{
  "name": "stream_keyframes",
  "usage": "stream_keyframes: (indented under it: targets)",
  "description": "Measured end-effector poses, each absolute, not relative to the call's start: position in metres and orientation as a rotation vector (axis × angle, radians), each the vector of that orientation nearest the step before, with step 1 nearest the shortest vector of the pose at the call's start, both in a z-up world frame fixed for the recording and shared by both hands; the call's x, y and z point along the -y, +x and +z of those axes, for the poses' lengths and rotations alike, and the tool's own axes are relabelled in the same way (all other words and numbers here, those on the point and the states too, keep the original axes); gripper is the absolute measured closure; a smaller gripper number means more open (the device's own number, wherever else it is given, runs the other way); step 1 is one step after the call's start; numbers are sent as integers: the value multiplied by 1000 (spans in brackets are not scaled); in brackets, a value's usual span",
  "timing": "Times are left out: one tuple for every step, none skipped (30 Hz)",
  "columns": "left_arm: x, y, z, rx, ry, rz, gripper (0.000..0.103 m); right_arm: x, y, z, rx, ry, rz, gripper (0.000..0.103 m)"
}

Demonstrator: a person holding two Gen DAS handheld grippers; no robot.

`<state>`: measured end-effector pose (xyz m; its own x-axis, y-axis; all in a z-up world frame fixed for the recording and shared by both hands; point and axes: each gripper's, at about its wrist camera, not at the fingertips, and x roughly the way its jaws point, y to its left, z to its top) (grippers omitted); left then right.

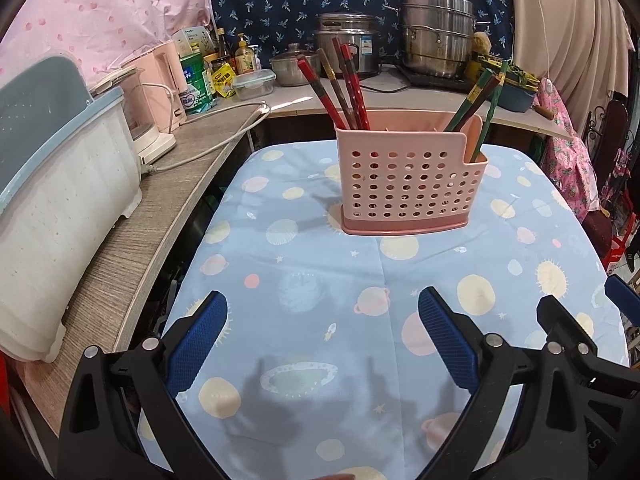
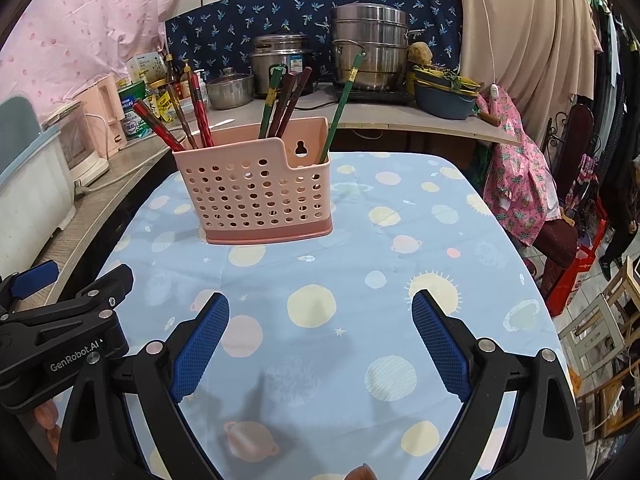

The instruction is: Organize utensils

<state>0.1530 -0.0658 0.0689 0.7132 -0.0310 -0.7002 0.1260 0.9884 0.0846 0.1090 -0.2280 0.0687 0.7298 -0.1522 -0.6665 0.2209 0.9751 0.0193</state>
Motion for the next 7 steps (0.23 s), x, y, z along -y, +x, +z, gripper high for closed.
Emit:
stream_keyframes:
  targets:
    - [66,152,69,-772,132,-87,11,228,109,69,-724,98,-206,14]
    - [66,152,69,-772,131,-88,11,228,108,69,-723,97,-207,14]
    - [66,152,69,-775,130,-92,11,228,108,69,-722,97,-207,14]
    - [66,153,69,-778,129,-95,11,228,108,69,-720,97,-207,14]
    - [66,153,68,-780,129,-97,11,228,108,69,-719,98,-207,14]
    - [65,153,68,-783,127,-96,11,228,107,70,-719,98,-207,14]
    - [65,153,68,-785,125,-94,11,228,108,69,-719,97,-208,14]
